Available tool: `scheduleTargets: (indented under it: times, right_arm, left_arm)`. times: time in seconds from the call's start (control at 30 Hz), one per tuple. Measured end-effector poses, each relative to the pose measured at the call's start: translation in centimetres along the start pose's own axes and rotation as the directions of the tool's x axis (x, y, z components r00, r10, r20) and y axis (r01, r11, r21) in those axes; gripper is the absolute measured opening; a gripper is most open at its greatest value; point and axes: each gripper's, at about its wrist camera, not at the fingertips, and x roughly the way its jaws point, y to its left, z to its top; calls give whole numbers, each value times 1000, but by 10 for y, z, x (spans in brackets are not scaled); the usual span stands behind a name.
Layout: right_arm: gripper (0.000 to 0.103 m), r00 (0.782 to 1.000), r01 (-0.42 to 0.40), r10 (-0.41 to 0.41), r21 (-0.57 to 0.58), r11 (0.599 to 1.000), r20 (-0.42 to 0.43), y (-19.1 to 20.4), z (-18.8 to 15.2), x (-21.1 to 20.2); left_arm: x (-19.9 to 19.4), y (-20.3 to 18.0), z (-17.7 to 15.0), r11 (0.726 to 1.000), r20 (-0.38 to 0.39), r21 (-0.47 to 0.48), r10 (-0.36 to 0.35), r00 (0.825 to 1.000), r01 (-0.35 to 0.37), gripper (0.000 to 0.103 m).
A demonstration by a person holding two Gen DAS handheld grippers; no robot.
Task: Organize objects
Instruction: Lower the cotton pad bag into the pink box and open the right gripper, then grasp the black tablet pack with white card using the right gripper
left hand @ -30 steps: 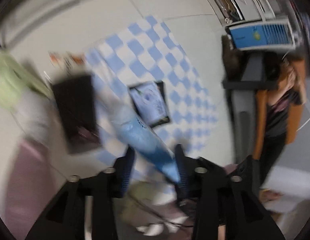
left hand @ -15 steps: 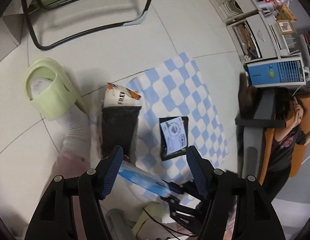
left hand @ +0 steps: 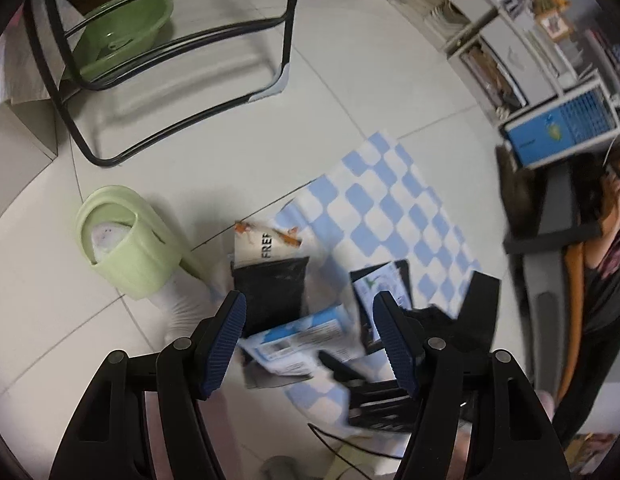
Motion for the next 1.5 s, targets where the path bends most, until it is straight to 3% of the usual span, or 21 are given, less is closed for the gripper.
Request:
scheduleTargets:
  times: [0.07, 0.23, 0.3, 0.33, 0.4, 0.5, 0.6, 0.7, 0.8, 0.9, 1.0, 1.03, 1.07, 1.13, 1.17, 1.23, 1.27, 1.3, 1.33, 1.4, 1.5]
  right_arm:
    - [96, 999, 18, -17, 32, 999, -35, -14, -17, -2]
    - [93, 978, -35, 69, 172, 985, -195, -43, -51, 34]
    - [65, 973, -64, 109, 219, 974, -202, -46, -57, 46]
    - [29, 975, -84, 129, 233, 969, -183, -46, -56, 47]
    - [17, 984, -117, 145, 238, 964, -106, -42, -45, 45]
    - [14, 998, -69, 68, 187, 980, 14, -26, -16, 31]
    - [14, 991, -94, 80, 130, 987, 106, -6, 14, 19]
    - [14, 996, -93, 92, 50, 994, 16, 14, 32, 34]
    - [14, 993, 17, -21, -34, 999, -118, 26, 31, 67]
    - [15, 984, 62, -63, -14, 998, -167, 14, 10, 81]
    - [19, 993, -8, 16, 69, 998, -118, -2, -3, 70]
    - [33, 993, -33, 43, 92, 995, -107, -7, -6, 64]
    - [58, 993, -48, 59, 113, 992, -99, -11, -11, 56]
    - [94, 996, -73, 80, 140, 988, -50, -19, -19, 37]
    - [102, 996, -91, 91, 163, 982, 5, -28, -27, 20]
    - [102, 994, -98, 86, 213, 972, 67, -50, -38, -1]
    - [102, 994, -93, 75, 250, 964, 80, -68, -46, -7]
    - [102, 997, -62, 48, 291, 955, 53, -89, -52, -5]
    - [102, 1000, -12, 13, 321, 947, 0, -101, -55, 2]
    - [102, 978, 166, -98, 404, 900, -183, -151, -65, 19]
    - [102, 944, 293, -182, 440, 849, -276, -200, -85, 22]
  left_arm:
    - [3, -4, -2, 1000, -20, -6, -2, 1000, 2, 65]
    - [4, -1, 2, 997, -35, -56, -56, 998, 54, 65]
    - [5, 1, 3, 995, -28, -69, -69, 997, 67, 65]
    - [6, 4, 2, 995, -22, -76, -70, 997, 69, 65]
    - [8, 7, 2, 995, -20, -85, -62, 998, 60, 65]
    - [10, 13, 4, 993, -32, -106, -63, 998, 59, 65]
    - [11, 18, 7, 990, -31, -130, -65, 997, 60, 65]
    - [9, 22, 9, 986, -15, -153, -70, 997, 67, 65]
    - [11, 25, 11, 984, -19, -167, -62, 998, 58, 65]
    - [12, 25, 12, 982, -26, -176, -67, 997, 61, 65]
    - [15, 25, 13, 983, -37, -172, -77, 996, 70, 65]
    - [16, 24, 12, 984, -46, -164, -71, 996, 63, 65]
    - [17, 23, 12, 986, -52, -159, -66, 996, 57, 65]
    - [19, 23, 12, 986, -65, -156, -64, 996, 53, 65]
    - [20, 23, 11, 985, -68, -162, -72, 995, 60, 65]
    - [20, 26, 11, 980, -73, -183, -91, 993, 76, 65]
    - [21, 31, 13, 996, -150, -49, -80, 985, 73, 65]
    - [21, 33, 12, 996, -152, -51, -79, 985, 72, 65]
    - [22, 33, 12, 997, -155, -49, -72, 985, 65, 65]
    - [22, 32, 12, 998, -159, -39, -63, 985, 57, 65]
    - [26, 31, 12, 999, -195, -7, -47, 980, 46, 65]
